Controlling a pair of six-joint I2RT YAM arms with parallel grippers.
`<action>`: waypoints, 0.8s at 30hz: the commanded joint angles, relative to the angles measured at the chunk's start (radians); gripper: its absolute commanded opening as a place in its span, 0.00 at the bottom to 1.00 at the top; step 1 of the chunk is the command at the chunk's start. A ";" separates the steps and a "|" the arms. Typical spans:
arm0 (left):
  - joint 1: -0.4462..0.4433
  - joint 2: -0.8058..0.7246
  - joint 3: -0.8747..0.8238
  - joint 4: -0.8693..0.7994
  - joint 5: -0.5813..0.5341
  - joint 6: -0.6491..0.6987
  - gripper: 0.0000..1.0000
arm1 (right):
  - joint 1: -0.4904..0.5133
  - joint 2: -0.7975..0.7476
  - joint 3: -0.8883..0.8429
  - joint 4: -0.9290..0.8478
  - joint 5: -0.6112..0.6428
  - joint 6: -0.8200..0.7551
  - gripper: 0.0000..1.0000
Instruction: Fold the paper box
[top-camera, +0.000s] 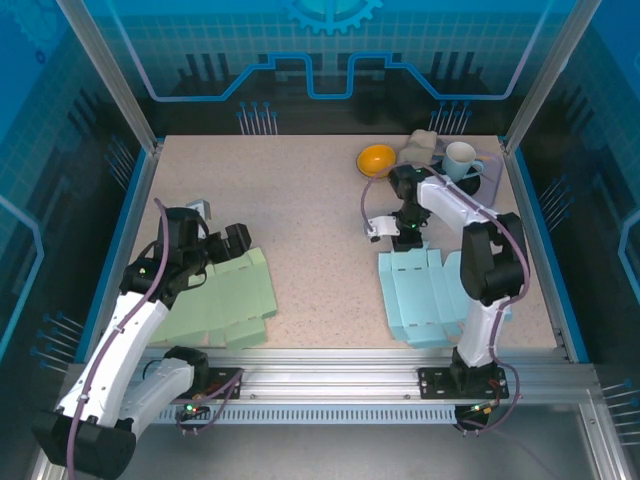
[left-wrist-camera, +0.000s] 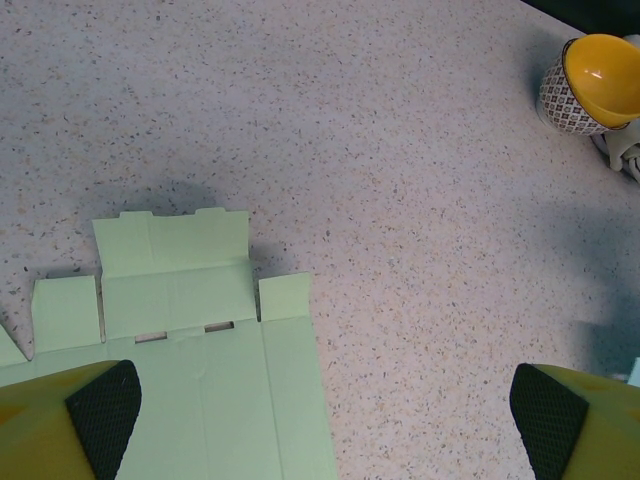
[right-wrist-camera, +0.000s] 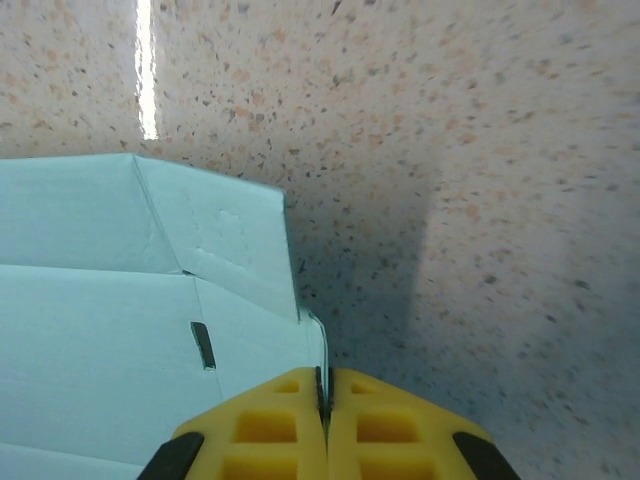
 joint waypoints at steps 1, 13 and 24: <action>-0.009 -0.001 0.002 -0.013 -0.005 0.015 0.99 | -0.019 -0.108 0.083 -0.002 -0.071 0.045 0.00; -0.010 0.056 0.156 0.127 0.330 -0.013 0.99 | -0.030 -0.314 0.299 0.222 -0.127 0.571 0.00; -0.046 0.176 0.262 0.155 0.466 0.034 0.99 | -0.084 -0.530 0.077 0.535 -0.144 1.207 0.00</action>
